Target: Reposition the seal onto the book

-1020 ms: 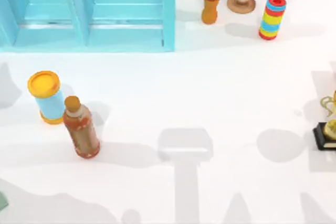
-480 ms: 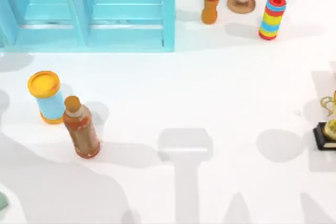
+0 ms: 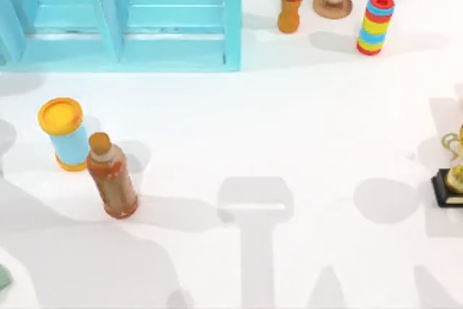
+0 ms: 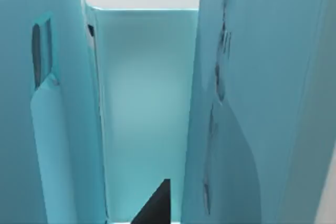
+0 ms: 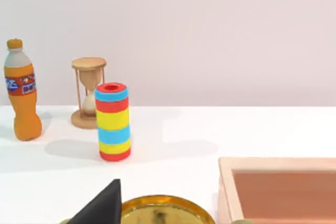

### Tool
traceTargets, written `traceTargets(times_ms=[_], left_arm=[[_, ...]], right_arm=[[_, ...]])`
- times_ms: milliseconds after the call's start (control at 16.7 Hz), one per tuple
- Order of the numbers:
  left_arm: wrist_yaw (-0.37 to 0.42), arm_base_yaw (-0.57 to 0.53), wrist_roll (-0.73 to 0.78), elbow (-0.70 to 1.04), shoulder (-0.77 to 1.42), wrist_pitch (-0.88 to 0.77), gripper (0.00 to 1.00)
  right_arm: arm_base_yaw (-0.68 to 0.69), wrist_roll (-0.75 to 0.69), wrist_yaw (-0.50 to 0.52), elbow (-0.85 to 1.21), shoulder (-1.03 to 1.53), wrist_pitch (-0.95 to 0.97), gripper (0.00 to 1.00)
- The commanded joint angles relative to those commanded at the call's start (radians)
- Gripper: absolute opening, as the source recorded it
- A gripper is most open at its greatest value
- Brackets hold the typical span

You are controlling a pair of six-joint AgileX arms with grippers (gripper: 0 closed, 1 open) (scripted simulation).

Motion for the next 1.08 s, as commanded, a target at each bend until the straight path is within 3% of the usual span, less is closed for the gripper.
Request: traceTargets(times_ms=[600,1080], left_arm=[[0.0,0.0,0.0,0.0,0.0,0.0,0.02],[0.0,0.0,0.0,0.0,0.0,0.0,0.0]], right_arm=[[0.0,0.0,0.0,0.0,0.0,0.0,1.0],[0.0,0.0,0.0,0.0,0.0,0.0,1.0]])
